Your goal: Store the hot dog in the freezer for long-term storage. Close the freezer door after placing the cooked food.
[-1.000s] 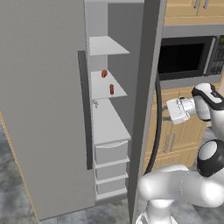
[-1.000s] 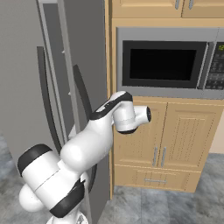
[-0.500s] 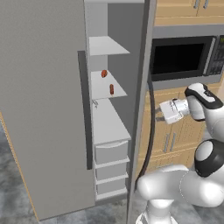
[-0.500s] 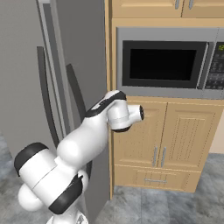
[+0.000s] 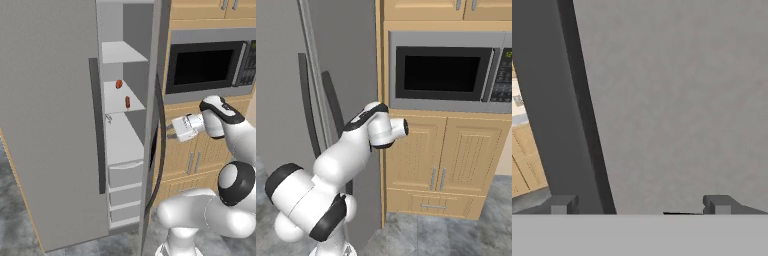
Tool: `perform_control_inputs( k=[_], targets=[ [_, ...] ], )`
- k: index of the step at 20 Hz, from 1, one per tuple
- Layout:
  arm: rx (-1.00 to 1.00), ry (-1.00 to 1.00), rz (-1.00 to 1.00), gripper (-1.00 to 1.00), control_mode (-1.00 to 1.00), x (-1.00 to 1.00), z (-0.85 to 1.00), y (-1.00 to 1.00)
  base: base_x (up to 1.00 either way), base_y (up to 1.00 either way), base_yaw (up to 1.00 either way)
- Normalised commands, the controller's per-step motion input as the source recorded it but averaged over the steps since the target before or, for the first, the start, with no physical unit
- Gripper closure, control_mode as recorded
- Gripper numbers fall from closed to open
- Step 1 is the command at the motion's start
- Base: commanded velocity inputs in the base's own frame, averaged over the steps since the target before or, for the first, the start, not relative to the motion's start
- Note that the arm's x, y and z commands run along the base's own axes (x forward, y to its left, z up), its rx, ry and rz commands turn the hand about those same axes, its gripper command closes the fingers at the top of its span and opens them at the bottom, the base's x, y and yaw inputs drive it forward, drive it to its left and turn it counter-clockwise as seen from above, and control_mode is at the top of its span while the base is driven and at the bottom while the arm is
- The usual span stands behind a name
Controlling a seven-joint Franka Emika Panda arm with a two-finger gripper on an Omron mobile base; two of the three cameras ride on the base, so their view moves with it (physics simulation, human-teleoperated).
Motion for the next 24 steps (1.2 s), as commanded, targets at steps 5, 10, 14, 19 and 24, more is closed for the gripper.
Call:
perform_control_inputs(
  k=[5,10,14,19,24],
  targets=[
    [0.00,0.00,0.00,-1.00,-1.00,0.10,-0.04,0.47,0.00,0.00,0.00],
    [0.00,0.00,-0.02,-1.00,-1.00,0.32,0.00,0.30,0.00,0.00,0.00],
    [0.00,0.00,-0.04,-1.00,-1.00,0.29,0.00,0.27,0.00,0.00,0.00],
    [0.00,0.00,-0.06,-1.00,-1.00,0.31,0.00,0.26,0.00,0.00,0.00],
    [0.00,0.00,-0.12,-1.00,-1.00,0.35,-0.01,0.34,0.00,0.00,0.00]
  ],
)
